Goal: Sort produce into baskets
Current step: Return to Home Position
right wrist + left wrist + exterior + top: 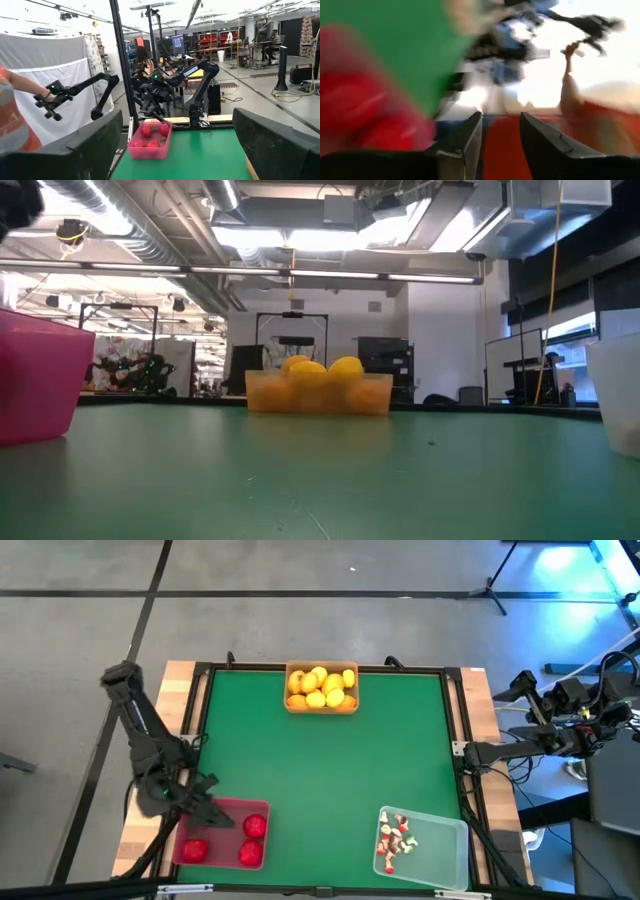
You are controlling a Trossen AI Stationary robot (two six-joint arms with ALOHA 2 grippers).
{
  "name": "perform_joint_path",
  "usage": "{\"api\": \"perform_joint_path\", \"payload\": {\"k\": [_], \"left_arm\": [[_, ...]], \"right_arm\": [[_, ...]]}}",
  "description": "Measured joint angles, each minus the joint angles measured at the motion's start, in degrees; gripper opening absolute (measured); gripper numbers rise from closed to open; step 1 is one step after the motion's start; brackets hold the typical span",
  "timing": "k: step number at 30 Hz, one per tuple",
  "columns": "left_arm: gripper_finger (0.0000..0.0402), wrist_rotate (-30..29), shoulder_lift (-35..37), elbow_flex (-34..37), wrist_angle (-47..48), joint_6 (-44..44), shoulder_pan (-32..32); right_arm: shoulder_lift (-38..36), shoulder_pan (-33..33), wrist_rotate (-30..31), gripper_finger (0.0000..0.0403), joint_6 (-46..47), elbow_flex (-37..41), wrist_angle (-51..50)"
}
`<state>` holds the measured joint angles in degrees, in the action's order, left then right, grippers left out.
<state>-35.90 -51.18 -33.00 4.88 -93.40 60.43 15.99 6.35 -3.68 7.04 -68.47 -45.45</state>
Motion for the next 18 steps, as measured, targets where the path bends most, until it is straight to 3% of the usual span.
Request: {"api": "perform_joint_path", "payload": {"k": [6,8,12,18], "left_arm": [[0.0129,14.75,-2.37,-0.06,-29.87,41.36,-16.25],[0.0129,19.24,-1.49,-0.08,-35.52,52.18,-21.04],[0.0129,27.33,5.14,-0.04,-34.57,65.80,-26.82],[0.0129,27.61,25.57,-0.06,-21.76,76.30,-26.71]], "right_arm": [[0.00,0.00,-3.87,0.0374,0.07,0.00,0.50],[0.00,0.02,-5.54,0.0374,0.12,0.00,1.06],[-0.46,0.02,-6.45,0.0374,0.17,0.00,2.40],[-4.21,0.00,-7.36,0.0374,0.51,-0.06,6.87]]}}
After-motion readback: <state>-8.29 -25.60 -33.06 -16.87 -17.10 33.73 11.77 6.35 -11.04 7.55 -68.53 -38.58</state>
